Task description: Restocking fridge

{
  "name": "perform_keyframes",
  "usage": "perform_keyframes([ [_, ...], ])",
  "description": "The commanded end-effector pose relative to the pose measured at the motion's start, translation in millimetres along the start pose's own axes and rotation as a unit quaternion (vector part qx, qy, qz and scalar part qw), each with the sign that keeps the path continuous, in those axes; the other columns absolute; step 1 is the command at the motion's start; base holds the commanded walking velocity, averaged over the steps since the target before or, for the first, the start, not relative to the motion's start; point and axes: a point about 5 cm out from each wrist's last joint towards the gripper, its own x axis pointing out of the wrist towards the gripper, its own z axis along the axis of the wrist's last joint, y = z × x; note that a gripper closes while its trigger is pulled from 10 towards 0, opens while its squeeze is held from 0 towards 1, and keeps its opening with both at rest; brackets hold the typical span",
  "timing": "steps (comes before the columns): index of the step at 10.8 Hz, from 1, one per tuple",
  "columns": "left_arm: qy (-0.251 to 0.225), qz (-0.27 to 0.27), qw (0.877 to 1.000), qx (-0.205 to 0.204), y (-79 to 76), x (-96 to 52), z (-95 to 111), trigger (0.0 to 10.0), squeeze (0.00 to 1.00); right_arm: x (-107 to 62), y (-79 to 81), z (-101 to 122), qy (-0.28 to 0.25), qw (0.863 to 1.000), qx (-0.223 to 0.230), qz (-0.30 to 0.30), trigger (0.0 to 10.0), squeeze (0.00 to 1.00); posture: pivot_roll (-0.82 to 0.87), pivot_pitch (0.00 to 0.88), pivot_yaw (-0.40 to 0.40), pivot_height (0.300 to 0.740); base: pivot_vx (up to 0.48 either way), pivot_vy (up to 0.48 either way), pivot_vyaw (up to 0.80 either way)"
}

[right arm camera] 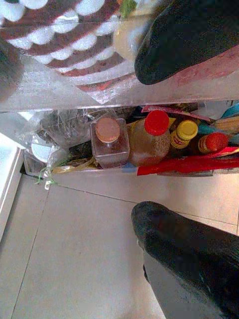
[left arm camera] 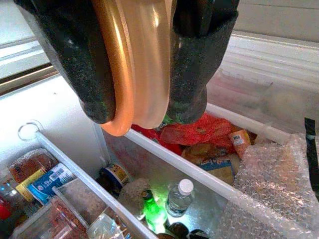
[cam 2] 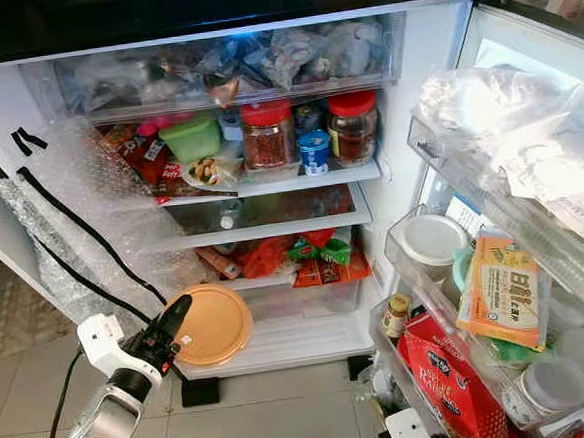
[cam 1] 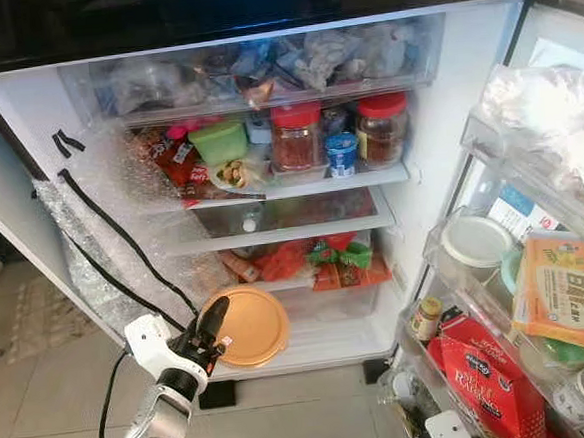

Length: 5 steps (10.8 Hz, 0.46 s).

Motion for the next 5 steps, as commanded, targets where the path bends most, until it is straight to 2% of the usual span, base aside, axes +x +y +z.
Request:
perform_keyframes([
  [1, -0.008, -0.005, 1.000, -0.004, -3.1, 2.4, 4.1, 10.0, 0.00, 0.4, -2.7, 1.6, -0.003, 1.000, -0.002, -0.006, 10.0, 0.00, -0.10, 0.028, 0.041, 0.740, 0.000, 0.000, 0.00],
  [5, -0.010, -0.004, 1.000, -0.004, -2.5, 2.2, 6.4, 10.0, 0.00, 0.3, -4.1, 0.5, -0.001, 1.000, -0.002, -0.003, 10.0, 0.00, -0.10, 0.034, 0.042, 0.740, 0.000, 0.000, 0.00],
])
